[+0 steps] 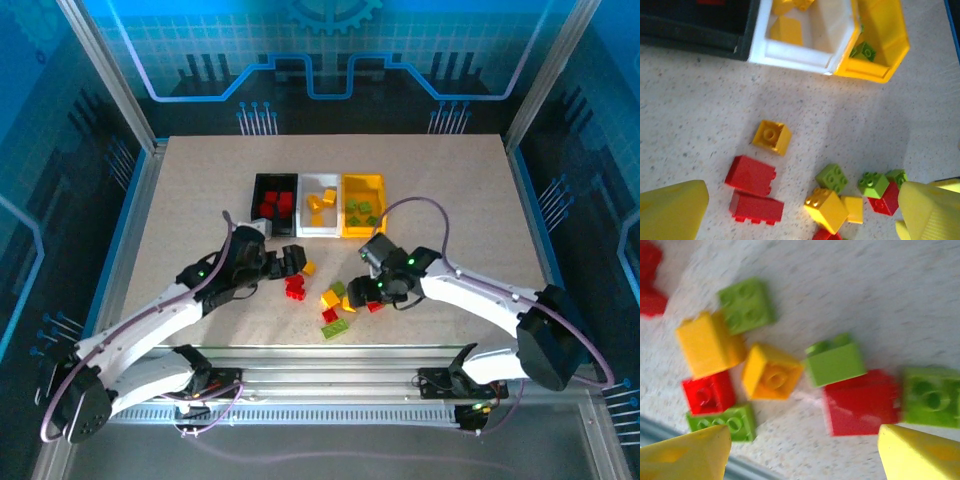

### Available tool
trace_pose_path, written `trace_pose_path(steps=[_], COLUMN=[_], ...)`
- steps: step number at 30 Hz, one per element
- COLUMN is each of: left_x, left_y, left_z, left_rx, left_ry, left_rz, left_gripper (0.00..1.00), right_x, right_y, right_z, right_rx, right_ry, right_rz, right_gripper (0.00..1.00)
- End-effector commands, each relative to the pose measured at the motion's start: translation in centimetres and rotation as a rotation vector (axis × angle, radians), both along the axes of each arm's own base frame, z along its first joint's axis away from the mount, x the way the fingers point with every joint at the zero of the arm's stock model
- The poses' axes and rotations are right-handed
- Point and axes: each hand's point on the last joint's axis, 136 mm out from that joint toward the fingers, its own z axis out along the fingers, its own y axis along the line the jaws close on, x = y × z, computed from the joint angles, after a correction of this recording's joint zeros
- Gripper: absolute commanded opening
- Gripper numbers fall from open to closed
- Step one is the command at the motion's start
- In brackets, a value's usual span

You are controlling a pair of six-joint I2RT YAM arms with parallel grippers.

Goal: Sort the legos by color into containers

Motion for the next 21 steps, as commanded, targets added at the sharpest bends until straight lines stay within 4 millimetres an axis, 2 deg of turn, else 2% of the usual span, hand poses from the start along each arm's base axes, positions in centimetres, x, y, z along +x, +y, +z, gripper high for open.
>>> trace_pose_path(steps=[1,6,8,13,21], left_x=[-1.3,-1.9,-2.0,-2.3,-2.4], left_y=[1.0,1.6,1.8,2.5,3.3], left_z=[-1.0,-1.8,-1.7,-1.5,-1.4], left_rx=[0.001,0.017,0.027,0.046,0.049], left_ry=[0.028,0.045,0.046,0.039,0.026], left_rz=[0.022,0.032,0.033,0.045,0.067], left_gripper=[0.99,0.99,0.99,0.99,0.99], right_x=[-1.5,-0.4,0.0,0.6,2.0], right_y=[2.3,4.0,4.5,3.7,2.5], right_z=[0.5,-0.9,-1.6,-3.6,-5.4], right_rx=[-0.015,-0.059,-0.065,-0.141,-0.236], right_ry=[-0.001,-0.005,-0.001,0.045,0.036], right_rz=[0.110,0.104,0.097,0.053,0.018], right_gripper=[0.78,0.69,0.68,0.66,0.62])
